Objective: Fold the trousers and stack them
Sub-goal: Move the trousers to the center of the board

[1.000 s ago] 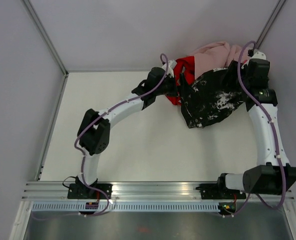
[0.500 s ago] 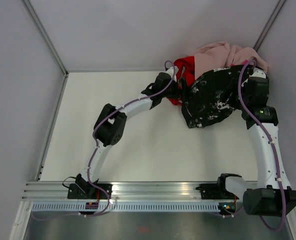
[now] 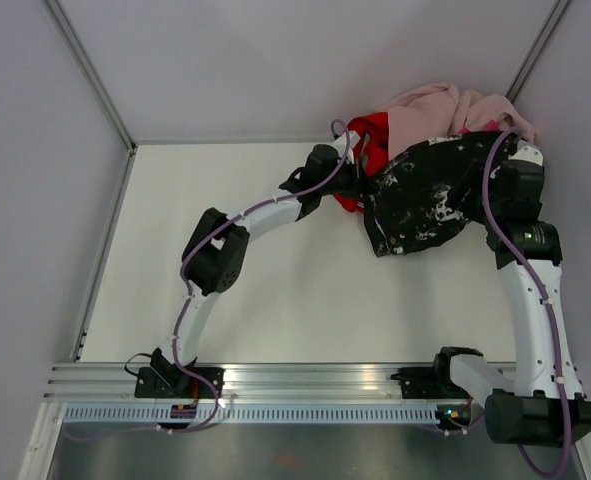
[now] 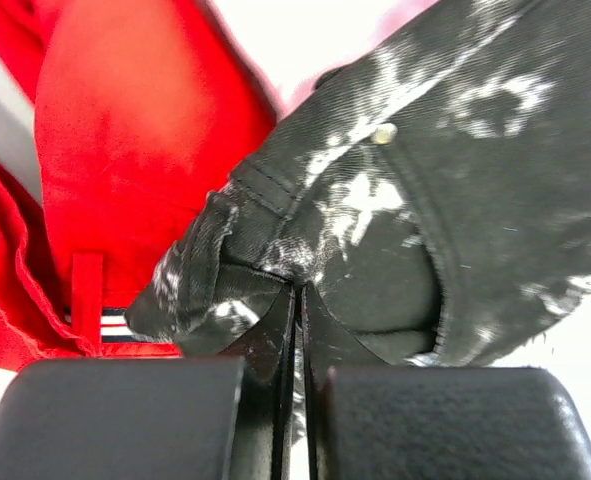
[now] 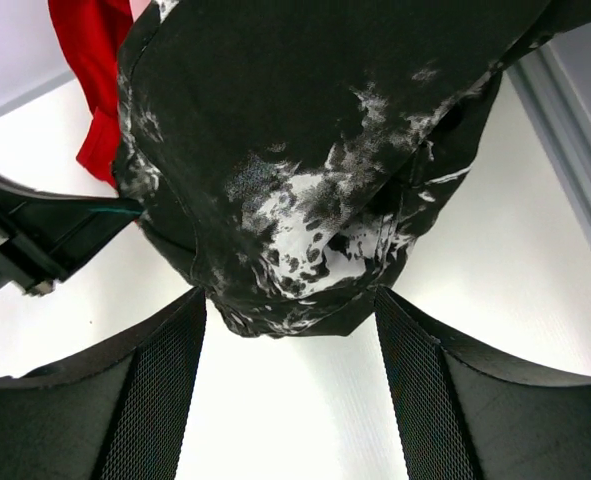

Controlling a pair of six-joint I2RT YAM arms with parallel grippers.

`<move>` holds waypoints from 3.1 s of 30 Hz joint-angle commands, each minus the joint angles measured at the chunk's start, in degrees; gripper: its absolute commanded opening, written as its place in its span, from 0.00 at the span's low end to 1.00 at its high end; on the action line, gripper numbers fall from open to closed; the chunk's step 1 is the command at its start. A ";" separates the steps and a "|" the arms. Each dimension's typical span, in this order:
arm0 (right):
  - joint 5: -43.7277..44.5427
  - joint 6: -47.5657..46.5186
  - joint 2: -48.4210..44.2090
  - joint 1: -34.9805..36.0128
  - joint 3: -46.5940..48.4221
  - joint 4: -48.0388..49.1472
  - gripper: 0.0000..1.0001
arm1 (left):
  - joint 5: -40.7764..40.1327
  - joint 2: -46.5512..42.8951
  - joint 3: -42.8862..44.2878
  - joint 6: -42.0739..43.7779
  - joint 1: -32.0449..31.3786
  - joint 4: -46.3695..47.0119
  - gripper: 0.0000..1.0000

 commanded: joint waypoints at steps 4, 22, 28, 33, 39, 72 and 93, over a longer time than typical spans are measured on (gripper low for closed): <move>8.41 3.17 -2.48 -0.01 1.96 -3.64 0.75 | -0.46 -15.66 5.13 6.87 -0.04 0.64 0.02; 13.44 8.26 -2.92 0.07 9.09 -4.71 0.83 | -30.25 -41.58 39.25 20.32 0.04 -15.62 0.02; 7.82 8.36 -1.87 0.07 6.72 -1.28 0.84 | -48.00 -52.58 31.78 32.53 0.04 -21.32 0.02; 4.38 7.30 0.15 -0.01 4.78 0.66 0.87 | -32.42 -58.30 19.05 31.32 0.04 -37.92 0.06; 6.57 8.00 0.42 -0.01 5.22 -2.32 0.89 | -5.19 -57.78 -8.62 19.20 -0.39 -36.03 0.74; 7.19 9.06 -5.38 -0.01 -12.80 -0.57 0.92 | -23.92 -21.65 -30.19 -2.78 -7.43 -38.12 0.02; 4.56 8.44 -2.49 0.07 -9.28 3.47 0.91 | -42.92 -75.87 -41.54 5.64 36.57 -58.67 0.02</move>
